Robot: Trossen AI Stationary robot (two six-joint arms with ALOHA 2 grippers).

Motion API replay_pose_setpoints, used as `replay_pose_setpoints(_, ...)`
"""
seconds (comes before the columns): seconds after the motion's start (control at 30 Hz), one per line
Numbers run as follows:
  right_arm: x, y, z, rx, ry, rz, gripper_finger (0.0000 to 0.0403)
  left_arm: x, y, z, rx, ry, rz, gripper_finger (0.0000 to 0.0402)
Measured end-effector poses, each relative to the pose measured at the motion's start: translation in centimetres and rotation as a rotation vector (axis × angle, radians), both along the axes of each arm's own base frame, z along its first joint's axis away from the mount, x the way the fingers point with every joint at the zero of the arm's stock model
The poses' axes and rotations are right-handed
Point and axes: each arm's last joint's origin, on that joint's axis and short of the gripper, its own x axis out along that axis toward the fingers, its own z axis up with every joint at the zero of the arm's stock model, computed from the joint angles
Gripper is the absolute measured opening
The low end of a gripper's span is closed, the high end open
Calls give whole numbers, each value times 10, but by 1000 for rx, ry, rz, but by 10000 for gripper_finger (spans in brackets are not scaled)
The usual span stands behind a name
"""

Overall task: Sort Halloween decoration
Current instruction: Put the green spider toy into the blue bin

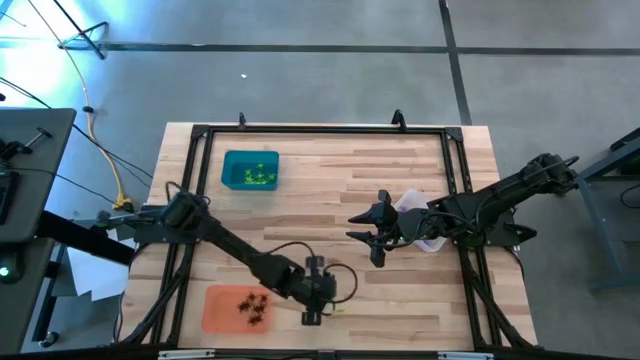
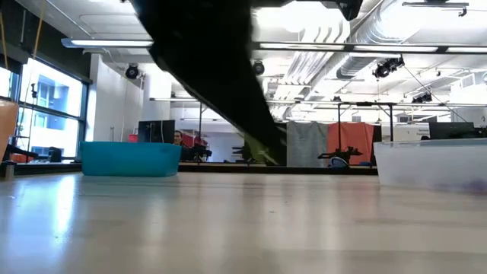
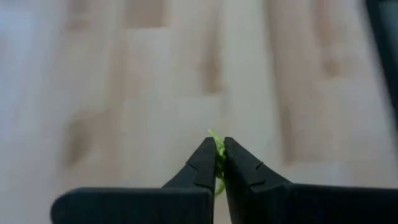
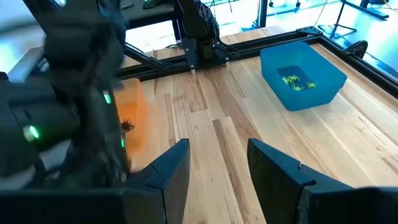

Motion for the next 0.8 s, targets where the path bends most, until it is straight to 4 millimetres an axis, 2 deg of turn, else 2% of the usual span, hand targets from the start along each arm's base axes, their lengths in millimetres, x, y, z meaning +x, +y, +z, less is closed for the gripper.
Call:
replay_pose_setpoints(0.23, 0, 0, 0, -2, 4, 0, 156, -42, 2, 45, 233, 21, 136, 0)
replay_pose_setpoints(0.37, -1, 0, -1, -5, 11, 0, 156, -70, 14, 63, 306, 31, 228, 0)
replay_pose_setpoints(0.6, -1, 0, -3, -12, 30, 0, 156, -123, 66, 73, 246, -16, 405, 0)
replay_pose_setpoints(0.8, -2, -1, -3, -14, 35, 0, 156, -162, 124, 73, 196, -98, 545, 1)
